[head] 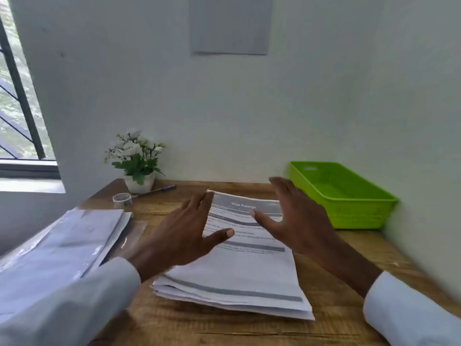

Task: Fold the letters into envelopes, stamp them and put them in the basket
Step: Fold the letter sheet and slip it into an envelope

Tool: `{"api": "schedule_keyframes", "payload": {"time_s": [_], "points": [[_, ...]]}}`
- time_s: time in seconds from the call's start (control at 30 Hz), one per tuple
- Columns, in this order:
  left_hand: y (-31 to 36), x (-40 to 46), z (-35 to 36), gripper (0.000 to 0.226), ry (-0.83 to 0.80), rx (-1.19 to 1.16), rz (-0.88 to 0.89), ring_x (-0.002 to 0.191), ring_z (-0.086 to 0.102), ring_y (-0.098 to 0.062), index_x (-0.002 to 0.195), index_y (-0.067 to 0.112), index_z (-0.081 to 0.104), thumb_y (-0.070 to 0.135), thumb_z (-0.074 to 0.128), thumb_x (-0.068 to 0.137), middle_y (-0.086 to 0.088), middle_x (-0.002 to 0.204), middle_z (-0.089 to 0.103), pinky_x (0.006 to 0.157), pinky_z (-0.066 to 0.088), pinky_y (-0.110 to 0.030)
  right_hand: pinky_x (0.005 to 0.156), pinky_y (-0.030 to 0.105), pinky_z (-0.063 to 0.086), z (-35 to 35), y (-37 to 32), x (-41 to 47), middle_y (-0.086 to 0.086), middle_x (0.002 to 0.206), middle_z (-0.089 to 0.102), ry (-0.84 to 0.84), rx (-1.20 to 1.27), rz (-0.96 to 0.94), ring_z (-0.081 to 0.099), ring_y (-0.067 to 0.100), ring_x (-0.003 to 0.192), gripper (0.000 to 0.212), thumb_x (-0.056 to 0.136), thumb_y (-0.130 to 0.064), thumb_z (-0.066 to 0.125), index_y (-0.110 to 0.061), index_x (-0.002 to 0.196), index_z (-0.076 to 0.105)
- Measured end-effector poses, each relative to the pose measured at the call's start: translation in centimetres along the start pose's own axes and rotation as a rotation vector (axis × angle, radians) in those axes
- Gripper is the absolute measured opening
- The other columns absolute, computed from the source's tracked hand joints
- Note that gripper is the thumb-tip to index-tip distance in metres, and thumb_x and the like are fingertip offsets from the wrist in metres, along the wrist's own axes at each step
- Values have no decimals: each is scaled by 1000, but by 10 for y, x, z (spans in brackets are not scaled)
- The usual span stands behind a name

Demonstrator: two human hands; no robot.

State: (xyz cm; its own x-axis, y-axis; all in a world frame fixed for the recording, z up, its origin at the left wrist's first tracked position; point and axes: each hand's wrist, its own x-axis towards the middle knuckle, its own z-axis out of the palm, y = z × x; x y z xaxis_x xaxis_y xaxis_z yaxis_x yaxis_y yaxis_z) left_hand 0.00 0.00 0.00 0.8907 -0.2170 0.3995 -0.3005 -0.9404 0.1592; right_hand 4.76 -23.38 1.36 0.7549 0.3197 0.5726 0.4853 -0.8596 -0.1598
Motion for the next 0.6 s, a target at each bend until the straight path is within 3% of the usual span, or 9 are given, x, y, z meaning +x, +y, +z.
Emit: {"api": "schedule_keyframes", "payload": {"time_s": [0.13,0.27,0.4,0.47,0.53,0.6], "points": [[-6,-13,20,93,-31,-83,-164,137,34,-19,149,29,11,83,31,76,6,151,27,105,37,-35,74,31,45,17,13,-22,-8,125,55,-60,77,191,56,17,112,57,80,-64,55,-32,125,46],[-4,-16,32,92,-28,-106,-243,136,36,-17,149,30,7,81,37,78,6,153,26,104,39,-34,86,33,50,26,18,-26,-11,119,62,-124,338,329,59,13,107,55,74,-59,62,-33,121,51],[-3,-14,40,92,-4,-127,-264,136,38,-16,150,30,4,79,38,81,7,156,27,105,37,-32,82,20,35,31,11,-24,-20,114,49,-147,469,376,50,3,101,59,84,-40,71,-26,135,46],[-3,-11,41,94,6,-123,-269,134,40,-16,151,28,4,80,38,80,6,155,29,104,38,-33,82,15,32,34,8,-22,-21,119,45,-148,478,355,46,0,104,65,84,-40,71,-27,141,40],[-2,-9,41,93,12,-118,-261,134,41,-17,151,27,3,79,38,81,6,156,27,104,40,-33,85,14,31,36,5,-21,-19,136,44,-154,478,324,46,0,117,71,85,-42,70,-28,145,35],[-1,-8,40,93,0,-117,-270,139,37,-20,151,26,2,78,37,82,2,160,20,106,38,-36,94,15,31,40,6,-18,-16,158,25,-186,453,312,38,5,137,78,84,-46,69,-30,150,29]]}}
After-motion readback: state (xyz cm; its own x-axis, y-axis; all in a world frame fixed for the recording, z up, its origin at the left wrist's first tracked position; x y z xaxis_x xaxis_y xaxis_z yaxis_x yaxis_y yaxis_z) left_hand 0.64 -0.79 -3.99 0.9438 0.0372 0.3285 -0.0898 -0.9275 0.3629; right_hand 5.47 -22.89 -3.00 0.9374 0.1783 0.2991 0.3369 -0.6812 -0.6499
